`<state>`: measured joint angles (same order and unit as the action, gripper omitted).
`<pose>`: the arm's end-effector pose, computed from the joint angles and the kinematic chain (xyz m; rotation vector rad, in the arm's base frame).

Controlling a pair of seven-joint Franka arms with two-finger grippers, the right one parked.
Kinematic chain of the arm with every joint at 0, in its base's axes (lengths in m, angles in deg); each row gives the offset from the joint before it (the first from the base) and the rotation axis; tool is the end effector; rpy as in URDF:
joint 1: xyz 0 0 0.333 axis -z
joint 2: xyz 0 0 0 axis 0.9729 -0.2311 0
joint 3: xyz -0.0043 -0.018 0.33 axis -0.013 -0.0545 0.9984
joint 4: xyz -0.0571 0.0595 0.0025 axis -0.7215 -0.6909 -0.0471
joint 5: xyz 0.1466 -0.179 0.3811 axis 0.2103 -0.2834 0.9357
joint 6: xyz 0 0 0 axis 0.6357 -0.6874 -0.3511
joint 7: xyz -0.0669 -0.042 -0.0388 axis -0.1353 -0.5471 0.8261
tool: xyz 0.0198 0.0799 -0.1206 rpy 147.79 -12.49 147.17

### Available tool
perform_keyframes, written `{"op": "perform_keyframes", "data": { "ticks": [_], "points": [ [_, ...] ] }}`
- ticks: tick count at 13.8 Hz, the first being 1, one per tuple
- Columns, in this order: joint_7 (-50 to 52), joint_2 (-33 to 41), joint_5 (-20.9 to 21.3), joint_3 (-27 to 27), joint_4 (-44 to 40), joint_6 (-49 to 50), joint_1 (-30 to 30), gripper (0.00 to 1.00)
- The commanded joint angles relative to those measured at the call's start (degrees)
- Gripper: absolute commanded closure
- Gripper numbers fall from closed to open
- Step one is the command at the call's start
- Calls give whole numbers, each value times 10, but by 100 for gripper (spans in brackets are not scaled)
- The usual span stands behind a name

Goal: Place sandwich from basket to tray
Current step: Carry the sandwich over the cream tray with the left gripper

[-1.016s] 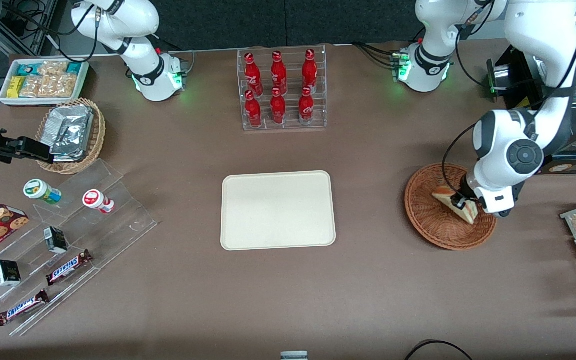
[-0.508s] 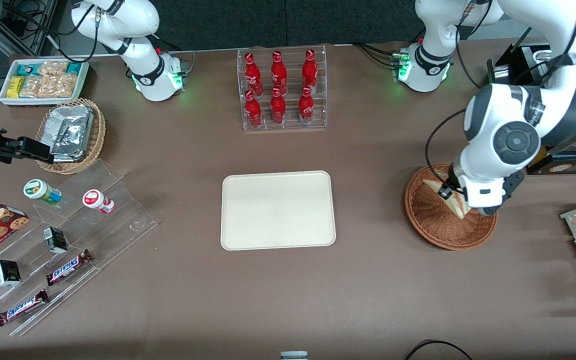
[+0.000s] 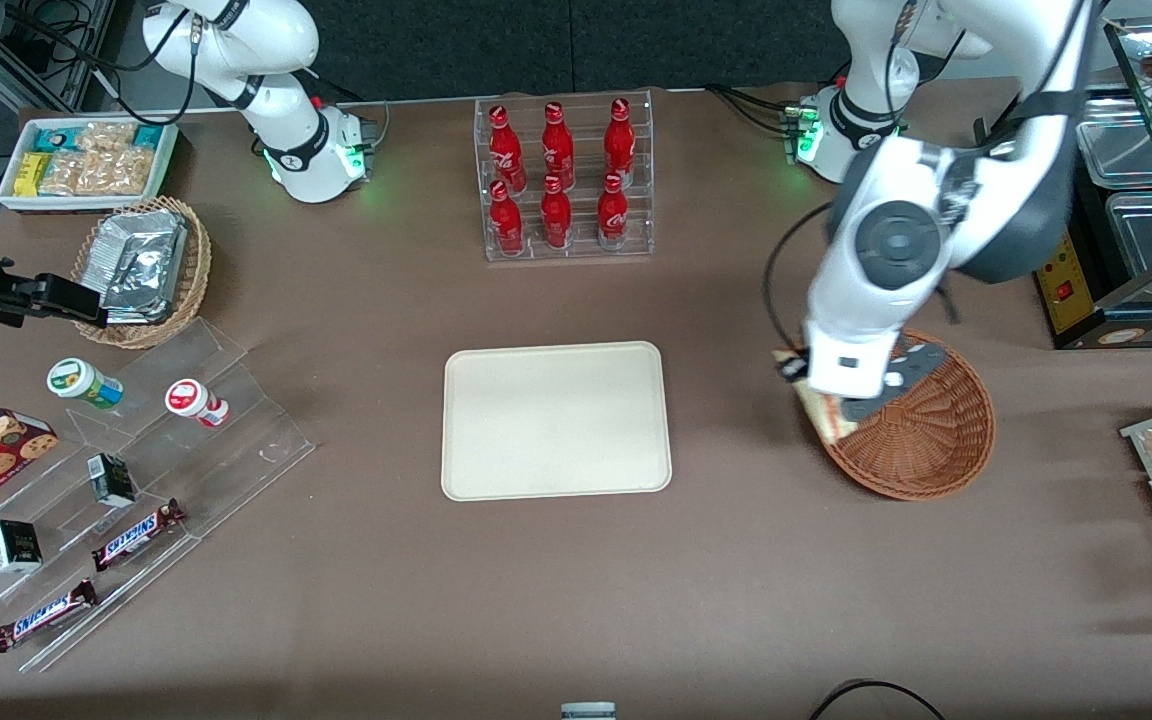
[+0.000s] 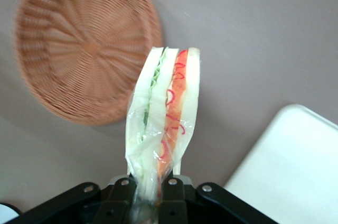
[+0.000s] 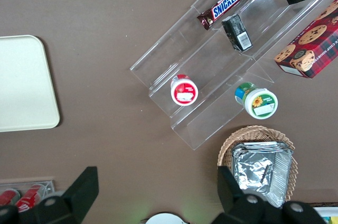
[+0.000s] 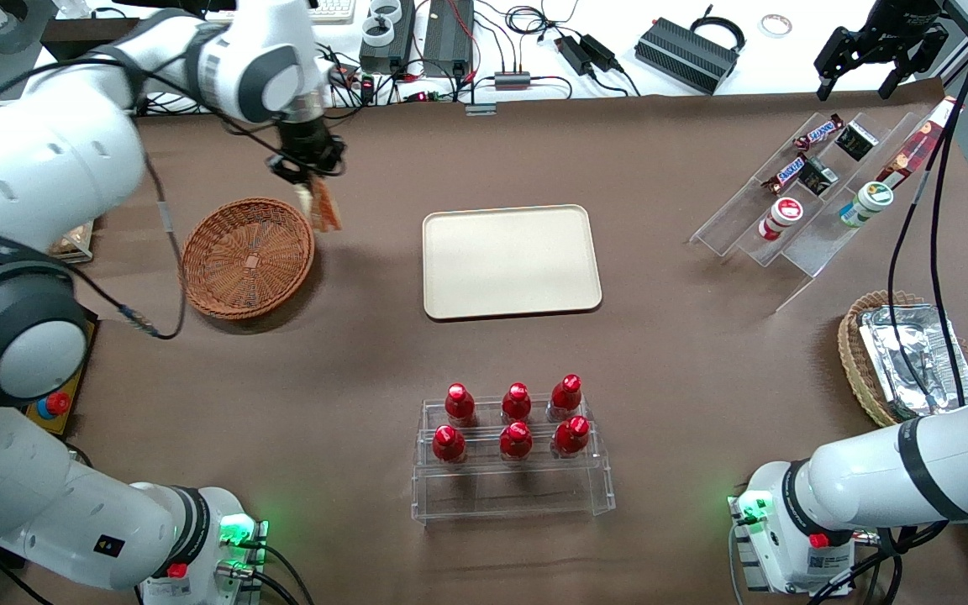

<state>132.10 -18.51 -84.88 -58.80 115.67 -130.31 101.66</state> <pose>0.6031 -0.2942 0.3843 -2.9083 -0.7910 0.1048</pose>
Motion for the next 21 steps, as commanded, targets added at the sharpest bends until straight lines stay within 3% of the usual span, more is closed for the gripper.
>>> {"op": "perform_keyframes", "data": {
  "ticks": [1, 5, 8, 13, 21],
  "points": [
    [7, -72, -15, 8, -86, 10, 61, 100],
    [-2, -136, -14, 7, -139, -17, 137, 100],
    [-19, -179, -17, -17, -140, -117, 144, 100],
    [-28, -238, -8, -35, -147, -193, 153, 100],
    [-23, -270, 4, -31, -154, -206, 168, 100]
  ]
}}
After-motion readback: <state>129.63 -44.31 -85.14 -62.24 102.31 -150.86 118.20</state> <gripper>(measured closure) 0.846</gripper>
